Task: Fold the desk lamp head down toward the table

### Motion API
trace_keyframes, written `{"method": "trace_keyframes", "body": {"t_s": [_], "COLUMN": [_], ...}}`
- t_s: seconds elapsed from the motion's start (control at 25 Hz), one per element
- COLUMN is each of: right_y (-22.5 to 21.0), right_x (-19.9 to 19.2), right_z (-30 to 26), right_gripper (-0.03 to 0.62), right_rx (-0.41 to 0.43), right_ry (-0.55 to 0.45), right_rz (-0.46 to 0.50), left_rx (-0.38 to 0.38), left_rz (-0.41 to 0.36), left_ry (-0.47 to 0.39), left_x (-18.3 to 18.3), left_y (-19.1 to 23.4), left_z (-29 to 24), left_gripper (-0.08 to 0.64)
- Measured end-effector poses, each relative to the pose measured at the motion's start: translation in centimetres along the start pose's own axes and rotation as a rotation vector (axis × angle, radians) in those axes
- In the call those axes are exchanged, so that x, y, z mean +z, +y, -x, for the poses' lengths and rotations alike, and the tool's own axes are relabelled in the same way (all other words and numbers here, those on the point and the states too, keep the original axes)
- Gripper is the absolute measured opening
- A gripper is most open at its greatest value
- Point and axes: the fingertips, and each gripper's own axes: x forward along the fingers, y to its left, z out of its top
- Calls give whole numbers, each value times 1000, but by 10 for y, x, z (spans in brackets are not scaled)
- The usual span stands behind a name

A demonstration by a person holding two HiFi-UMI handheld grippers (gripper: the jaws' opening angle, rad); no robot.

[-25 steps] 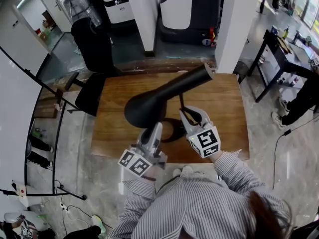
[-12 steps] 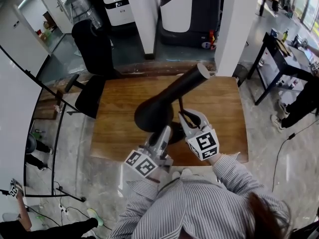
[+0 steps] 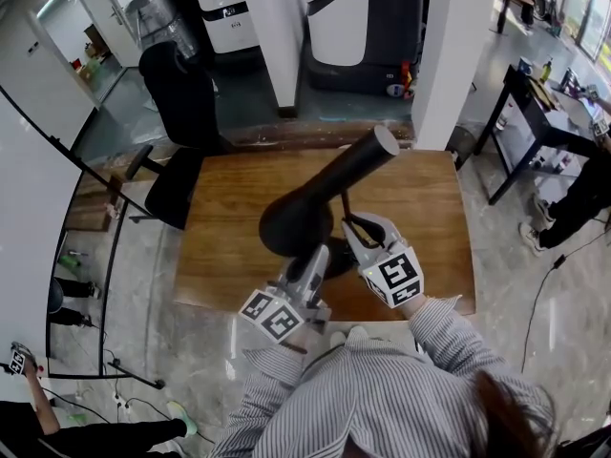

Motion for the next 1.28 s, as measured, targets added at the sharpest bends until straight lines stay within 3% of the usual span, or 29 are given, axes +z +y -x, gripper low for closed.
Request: {"method": "trace_keyframes", "body": {"t_s": [0.2, 0.52, 0.76, 1.12, 1.28], "right_y": [1, 1, 13, 35, 40], "right_x": [1, 5, -1, -4, -8], "right_z": [3, 20, 41, 65, 69], "right_gripper": [41, 43, 41, 1, 0], "right_rx": [52, 54, 55, 59, 58], "right_ry": [36, 9, 37, 48, 68], "right_rz": [13, 6, -48, -116, -122], "left_rx": [59, 99, 78, 124, 131], "left_rz": [-99, -107, -138, -329, -372], "left_ry": [58, 78, 94, 198, 215], "left_x": [-4, -11, -22, -42, -43], "left_y": [1, -3, -17, -27, -31], "left_z": [-1, -1, -1, -2, -1], "left_gripper": [32, 61, 54, 3, 3]}}
